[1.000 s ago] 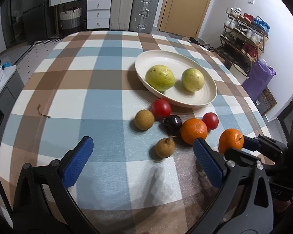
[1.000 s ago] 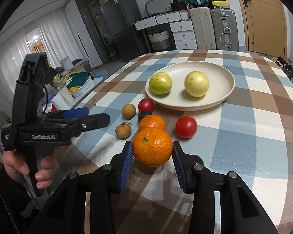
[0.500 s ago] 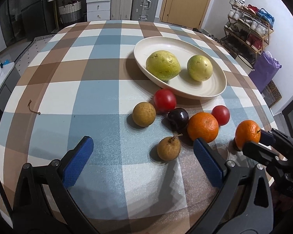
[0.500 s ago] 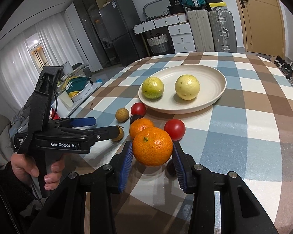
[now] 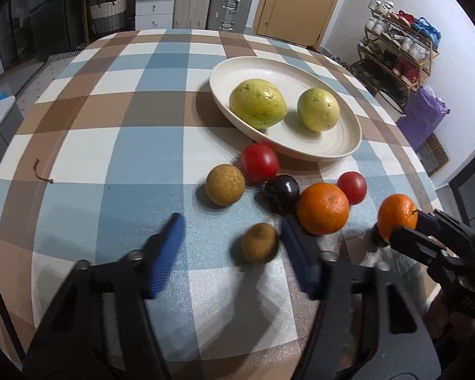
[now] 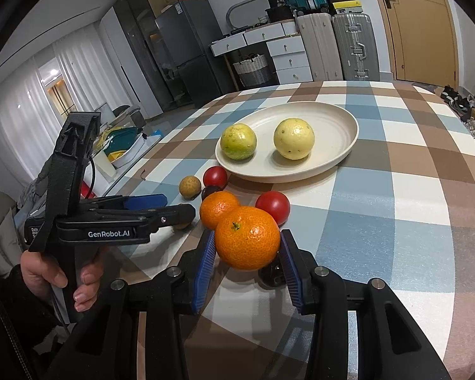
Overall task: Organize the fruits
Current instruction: 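Grasp the small brown pear with the left gripper while right holds orange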
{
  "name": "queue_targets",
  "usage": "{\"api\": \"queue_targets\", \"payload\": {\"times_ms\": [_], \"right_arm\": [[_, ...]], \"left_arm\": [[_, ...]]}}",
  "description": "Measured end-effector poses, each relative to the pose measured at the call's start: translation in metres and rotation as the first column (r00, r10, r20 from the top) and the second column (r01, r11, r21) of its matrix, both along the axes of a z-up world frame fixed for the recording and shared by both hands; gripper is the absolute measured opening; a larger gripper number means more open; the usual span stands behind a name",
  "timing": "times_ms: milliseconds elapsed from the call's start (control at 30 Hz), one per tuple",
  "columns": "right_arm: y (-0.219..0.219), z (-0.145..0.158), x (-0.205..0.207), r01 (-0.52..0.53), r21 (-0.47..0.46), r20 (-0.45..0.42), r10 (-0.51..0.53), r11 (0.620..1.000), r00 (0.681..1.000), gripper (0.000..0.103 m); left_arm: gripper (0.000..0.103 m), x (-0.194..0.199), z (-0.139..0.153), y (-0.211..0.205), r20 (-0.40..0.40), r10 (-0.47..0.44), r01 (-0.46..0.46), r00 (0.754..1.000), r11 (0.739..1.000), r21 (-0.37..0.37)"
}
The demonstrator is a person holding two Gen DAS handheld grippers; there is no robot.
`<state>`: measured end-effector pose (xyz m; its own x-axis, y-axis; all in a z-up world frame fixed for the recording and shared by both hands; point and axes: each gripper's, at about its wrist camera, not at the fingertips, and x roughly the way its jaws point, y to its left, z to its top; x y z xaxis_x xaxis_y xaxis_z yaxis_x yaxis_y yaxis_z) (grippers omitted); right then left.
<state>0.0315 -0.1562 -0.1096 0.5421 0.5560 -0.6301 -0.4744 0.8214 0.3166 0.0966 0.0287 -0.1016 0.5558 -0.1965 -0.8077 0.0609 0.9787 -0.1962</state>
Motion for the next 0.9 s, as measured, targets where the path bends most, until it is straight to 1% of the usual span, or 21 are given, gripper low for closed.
{"api": "queue_targets", "payload": {"times_ms": [33,100,167,267,633,900], "right_arm": [[0.000,0.000,-0.001,-0.001,-0.002,0.001,0.001,1.000,1.000,0.041],[0.000,0.000,0.000,0.000,-0.004,0.002,0.000,1.000,1.000,0.041],[0.001,0.000,0.000,0.003,-0.006,0.000,-0.003,1.000,1.000,0.041],[0.001,0.002,0.001,0.005,-0.008,0.003,-0.005,1.000,1.000,0.041],[0.002,0.010,0.001,0.004,-0.011,0.022,-0.004,1.000,1.000,0.041],[0.006,0.014,0.002,-0.004,-0.012,0.031,0.004,1.000,1.000,0.041]], "left_arm": [[0.047,0.000,0.000,0.000,0.002,-0.006,0.006,1.000,1.000,-0.003],[0.030,-0.001,0.000,-0.001,-0.003,-0.023,0.023,1.000,1.000,-0.006],[0.021,-0.003,0.000,-0.003,-0.006,-0.038,0.038,0.999,0.999,-0.016],[0.021,-0.005,0.000,-0.003,-0.008,-0.048,0.048,0.999,0.998,-0.036],[0.021,-0.010,0.013,-0.004,0.012,-0.057,0.057,0.998,0.998,-0.035],[0.021,-0.010,0.024,-0.004,0.017,-0.064,0.065,0.998,0.996,-0.056]]}}
